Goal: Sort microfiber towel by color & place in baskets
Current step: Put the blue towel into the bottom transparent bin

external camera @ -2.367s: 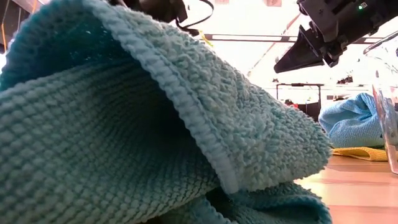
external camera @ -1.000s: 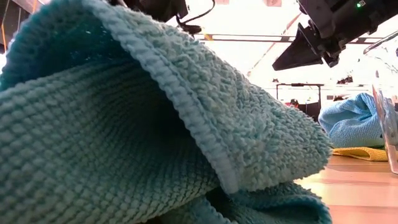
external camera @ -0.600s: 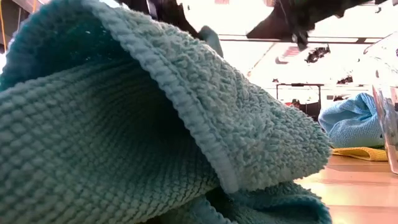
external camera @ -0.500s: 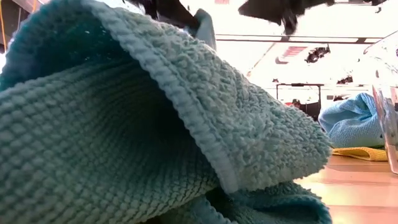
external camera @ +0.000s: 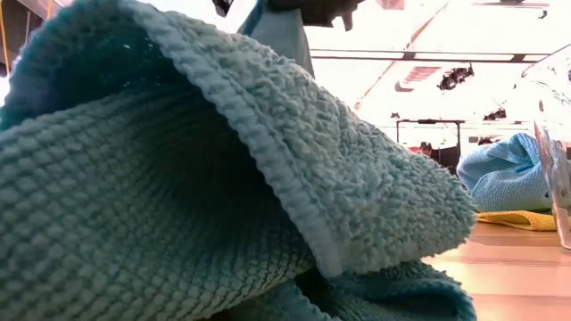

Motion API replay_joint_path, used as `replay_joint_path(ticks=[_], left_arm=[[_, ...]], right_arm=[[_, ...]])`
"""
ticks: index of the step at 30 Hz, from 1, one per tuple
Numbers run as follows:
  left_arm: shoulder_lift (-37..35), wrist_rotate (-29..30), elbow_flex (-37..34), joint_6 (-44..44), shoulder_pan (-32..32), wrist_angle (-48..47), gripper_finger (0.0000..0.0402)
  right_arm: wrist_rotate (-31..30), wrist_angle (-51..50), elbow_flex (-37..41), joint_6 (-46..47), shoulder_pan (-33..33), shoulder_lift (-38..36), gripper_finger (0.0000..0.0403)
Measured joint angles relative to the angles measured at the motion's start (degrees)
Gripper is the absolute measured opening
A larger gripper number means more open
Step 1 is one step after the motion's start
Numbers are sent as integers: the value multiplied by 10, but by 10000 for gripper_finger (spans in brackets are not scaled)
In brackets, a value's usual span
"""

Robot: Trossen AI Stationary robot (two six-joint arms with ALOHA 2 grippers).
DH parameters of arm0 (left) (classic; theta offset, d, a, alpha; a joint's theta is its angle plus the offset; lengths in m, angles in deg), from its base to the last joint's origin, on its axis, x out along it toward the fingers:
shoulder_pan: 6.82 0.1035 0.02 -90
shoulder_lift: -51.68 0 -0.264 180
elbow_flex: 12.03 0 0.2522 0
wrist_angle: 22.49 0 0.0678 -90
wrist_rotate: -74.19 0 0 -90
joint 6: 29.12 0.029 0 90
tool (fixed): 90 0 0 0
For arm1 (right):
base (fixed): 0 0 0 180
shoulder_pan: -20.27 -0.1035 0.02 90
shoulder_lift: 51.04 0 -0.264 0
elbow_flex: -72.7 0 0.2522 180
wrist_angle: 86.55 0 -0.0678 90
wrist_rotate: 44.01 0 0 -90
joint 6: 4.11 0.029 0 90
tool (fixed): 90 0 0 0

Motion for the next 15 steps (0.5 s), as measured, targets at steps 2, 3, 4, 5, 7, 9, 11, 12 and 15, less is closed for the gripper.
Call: replay_joint_path(ticks=[2,3,4,5,7,9,11,12,15], left_arm=[[0,0,22,10,-5,-30,0],[0,0,29,14,-8,-36,0],[0,0,35,15,-10,-38,0],[0,0,39,15,-12,-42,0],[0,0,42,15,-16,-43,0],[-1,0,42,18,-18,-48,1],[-1,-2,42,19,-20,-56,4],[-1,-2,42,19,-21,-59,7],[-1,-2,42,19,-21,-66,24]], right_arm=[[1,-15,-33,2,8,29,248],[0,-18,-48,2,10,41,248],[1,-18,-63,1,13,54,247],[1,-22,-72,1,15,63,245],[1,-40,-92,1,16,80,229],[1,-70,-105,7,15,87,194],[1,-92,-114,25,14,89,141],[1,-105,-115,34,12,88,110],[1,-139,-115,55,6,82,22]])
